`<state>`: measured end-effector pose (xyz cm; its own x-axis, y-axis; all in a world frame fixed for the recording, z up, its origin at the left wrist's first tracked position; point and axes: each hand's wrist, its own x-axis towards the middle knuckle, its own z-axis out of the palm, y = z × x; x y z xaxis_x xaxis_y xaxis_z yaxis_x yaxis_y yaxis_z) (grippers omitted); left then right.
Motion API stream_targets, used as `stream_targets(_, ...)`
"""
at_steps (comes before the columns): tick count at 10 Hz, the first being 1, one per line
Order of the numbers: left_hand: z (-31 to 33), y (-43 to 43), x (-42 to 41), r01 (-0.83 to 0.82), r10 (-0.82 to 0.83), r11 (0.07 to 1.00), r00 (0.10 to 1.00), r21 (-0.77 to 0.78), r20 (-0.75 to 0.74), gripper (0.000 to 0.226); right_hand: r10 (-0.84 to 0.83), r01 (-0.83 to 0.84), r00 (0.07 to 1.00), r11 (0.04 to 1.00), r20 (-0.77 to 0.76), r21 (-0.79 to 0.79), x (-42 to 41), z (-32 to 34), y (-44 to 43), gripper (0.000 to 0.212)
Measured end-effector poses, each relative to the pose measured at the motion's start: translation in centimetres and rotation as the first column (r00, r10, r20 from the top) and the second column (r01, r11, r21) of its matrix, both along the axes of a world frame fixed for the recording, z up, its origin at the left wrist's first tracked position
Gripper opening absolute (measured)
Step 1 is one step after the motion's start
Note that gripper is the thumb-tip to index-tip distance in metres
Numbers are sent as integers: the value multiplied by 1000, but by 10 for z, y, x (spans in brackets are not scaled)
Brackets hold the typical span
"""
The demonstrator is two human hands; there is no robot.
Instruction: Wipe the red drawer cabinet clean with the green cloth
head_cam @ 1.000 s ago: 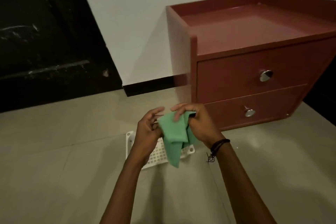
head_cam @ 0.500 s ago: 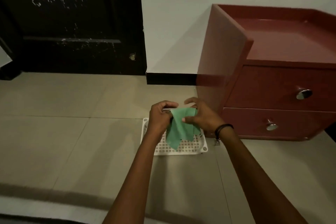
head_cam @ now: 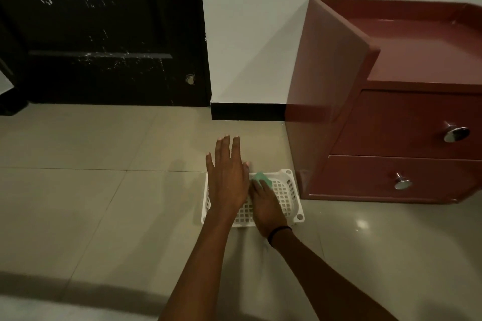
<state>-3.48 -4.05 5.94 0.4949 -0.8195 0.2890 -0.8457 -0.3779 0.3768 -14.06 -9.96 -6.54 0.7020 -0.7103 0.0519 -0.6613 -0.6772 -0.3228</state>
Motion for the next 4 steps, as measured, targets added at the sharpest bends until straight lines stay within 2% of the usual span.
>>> stream_targets(1,0,0,-4,6,-6,999,1000,41,-11,61,77,-59,988,990,-136,130,-1,-22,10,62)
stream_targets(2,-6,-2,-12,50,-52,996,998,75,22,61,132,-102,972,982,-192,162,-3,-14,10,71)
stream_targets(3,-5,-13,-16,31,-31,999,999,23,18,61,228,-152,910,961,-347,233,-5,11,-3,74)
stream_targets(4,-11,10,-25,-2,2,982,1000,-187,3,54,426,-315,814,895,-395,315,-13,36,-19,61)
